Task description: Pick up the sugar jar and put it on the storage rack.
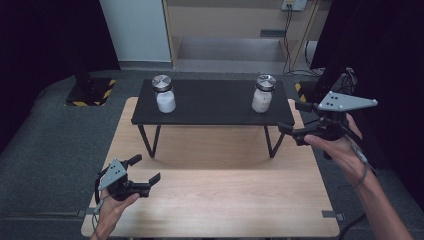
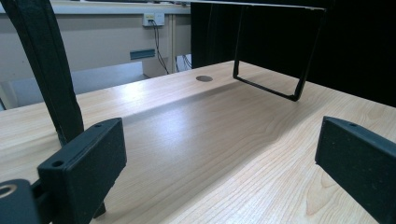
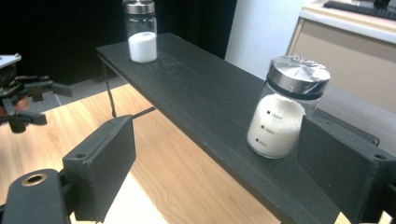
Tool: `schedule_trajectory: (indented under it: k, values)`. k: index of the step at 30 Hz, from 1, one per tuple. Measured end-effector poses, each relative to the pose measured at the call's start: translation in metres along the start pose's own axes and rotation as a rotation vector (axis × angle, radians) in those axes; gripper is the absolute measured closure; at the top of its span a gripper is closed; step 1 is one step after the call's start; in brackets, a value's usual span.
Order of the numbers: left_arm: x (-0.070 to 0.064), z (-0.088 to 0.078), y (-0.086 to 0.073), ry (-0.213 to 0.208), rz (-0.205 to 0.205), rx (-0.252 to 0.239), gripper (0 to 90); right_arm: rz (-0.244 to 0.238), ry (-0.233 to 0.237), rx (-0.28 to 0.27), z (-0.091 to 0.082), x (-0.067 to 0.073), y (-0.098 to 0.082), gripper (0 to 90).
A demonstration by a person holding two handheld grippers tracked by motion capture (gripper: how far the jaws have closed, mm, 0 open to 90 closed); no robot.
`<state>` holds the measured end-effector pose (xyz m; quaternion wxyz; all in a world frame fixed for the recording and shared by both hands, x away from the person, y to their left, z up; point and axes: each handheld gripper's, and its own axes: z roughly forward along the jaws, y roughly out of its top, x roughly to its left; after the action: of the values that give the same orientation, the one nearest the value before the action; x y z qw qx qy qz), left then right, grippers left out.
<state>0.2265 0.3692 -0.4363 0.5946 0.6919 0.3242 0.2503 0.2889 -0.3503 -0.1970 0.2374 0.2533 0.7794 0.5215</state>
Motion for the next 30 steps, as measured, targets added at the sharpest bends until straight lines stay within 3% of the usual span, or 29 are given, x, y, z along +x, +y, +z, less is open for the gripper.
schedule_trajectory:
  k: [2, 8, 19, 30]
  values:
    - [0.000, 0.000, 0.000, 0.001, -0.001, -0.002, 0.9, -0.016, -0.004, -0.012, -0.004, 0.003, -0.007, 12.0]
    - [0.000, -0.001, 0.000, 0.001, -0.002, -0.003, 0.8, -0.007, 0.018, -0.034, -0.009, 0.009, -0.031, 11.8]
    - [0.000, 0.000, 0.000, -0.001, -0.001, 0.000, 0.8, 0.019, 0.085, -0.057, 0.001, 0.020, -0.085, 10.6]
    - [-0.001, 0.001, 0.001, -0.004, 0.008, 0.008, 0.8, 0.013, 0.072, -0.076, 0.012, 0.041, -0.124, 10.3]
